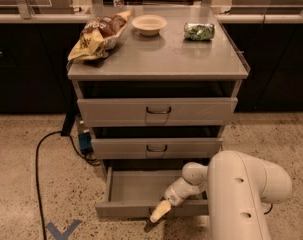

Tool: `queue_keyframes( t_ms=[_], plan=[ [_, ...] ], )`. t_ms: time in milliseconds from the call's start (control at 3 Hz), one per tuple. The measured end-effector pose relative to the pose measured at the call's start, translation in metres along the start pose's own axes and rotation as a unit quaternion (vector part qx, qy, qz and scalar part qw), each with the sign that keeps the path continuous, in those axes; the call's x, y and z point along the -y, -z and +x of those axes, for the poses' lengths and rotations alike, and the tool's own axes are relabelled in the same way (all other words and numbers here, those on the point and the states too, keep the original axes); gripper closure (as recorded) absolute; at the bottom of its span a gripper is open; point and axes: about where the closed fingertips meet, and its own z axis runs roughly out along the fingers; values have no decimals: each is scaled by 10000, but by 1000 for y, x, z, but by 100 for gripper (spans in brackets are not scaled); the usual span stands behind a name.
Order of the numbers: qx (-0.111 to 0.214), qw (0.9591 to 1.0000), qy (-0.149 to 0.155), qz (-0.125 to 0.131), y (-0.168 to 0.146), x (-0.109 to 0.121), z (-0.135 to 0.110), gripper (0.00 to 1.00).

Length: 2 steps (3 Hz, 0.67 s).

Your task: Open bottom drawer

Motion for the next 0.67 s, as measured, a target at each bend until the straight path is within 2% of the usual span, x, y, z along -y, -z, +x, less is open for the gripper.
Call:
queue_keyframes(
  t_ms=[333,667],
  plan=[
    [0,10000,-1,-1,0,0,0,0],
    [126,9993,-240,-266,-8,-6,14,0]
  ],
)
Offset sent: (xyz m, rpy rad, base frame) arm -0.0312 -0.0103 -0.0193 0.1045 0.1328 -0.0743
